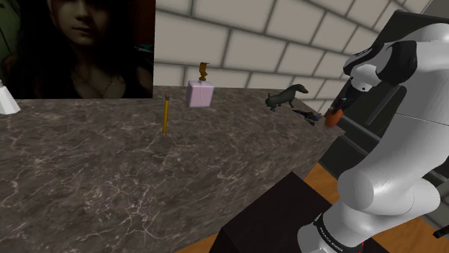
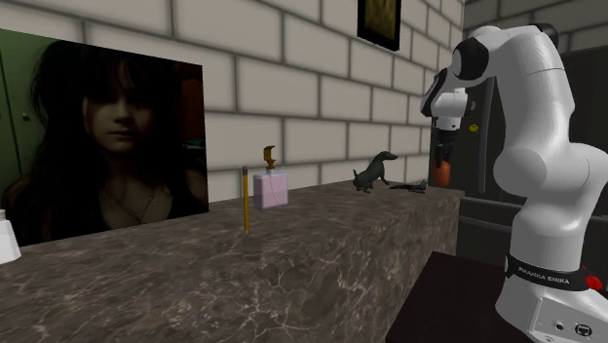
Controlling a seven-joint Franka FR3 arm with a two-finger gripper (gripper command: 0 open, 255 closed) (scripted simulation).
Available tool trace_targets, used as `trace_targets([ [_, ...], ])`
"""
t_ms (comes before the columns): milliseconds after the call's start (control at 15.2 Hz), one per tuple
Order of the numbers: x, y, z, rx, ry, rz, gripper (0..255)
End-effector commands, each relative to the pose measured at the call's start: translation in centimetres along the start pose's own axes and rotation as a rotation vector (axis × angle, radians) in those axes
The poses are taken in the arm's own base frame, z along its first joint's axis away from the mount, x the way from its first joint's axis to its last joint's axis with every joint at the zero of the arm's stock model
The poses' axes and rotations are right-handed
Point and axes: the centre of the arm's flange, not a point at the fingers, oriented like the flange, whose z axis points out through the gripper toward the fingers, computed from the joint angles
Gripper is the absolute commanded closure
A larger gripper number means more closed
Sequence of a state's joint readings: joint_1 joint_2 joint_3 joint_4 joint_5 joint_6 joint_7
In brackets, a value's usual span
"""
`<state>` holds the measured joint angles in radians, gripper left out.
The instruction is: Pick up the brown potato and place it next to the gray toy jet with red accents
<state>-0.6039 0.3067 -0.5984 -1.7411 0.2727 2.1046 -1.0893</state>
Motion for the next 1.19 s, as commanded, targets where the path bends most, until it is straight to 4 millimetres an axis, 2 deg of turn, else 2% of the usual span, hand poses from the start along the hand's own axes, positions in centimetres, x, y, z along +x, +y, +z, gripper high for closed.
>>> trace_targets([
  [0,-0.1,0.0,1.1,-0.001,0.000,0.000,255],
  [858,-1.0,-0.5,7.9,-0.001,0.000,0.000,255],
  [1122,-1.0,-0.5,8.1,-0.001,0.000,0.000,255],
])
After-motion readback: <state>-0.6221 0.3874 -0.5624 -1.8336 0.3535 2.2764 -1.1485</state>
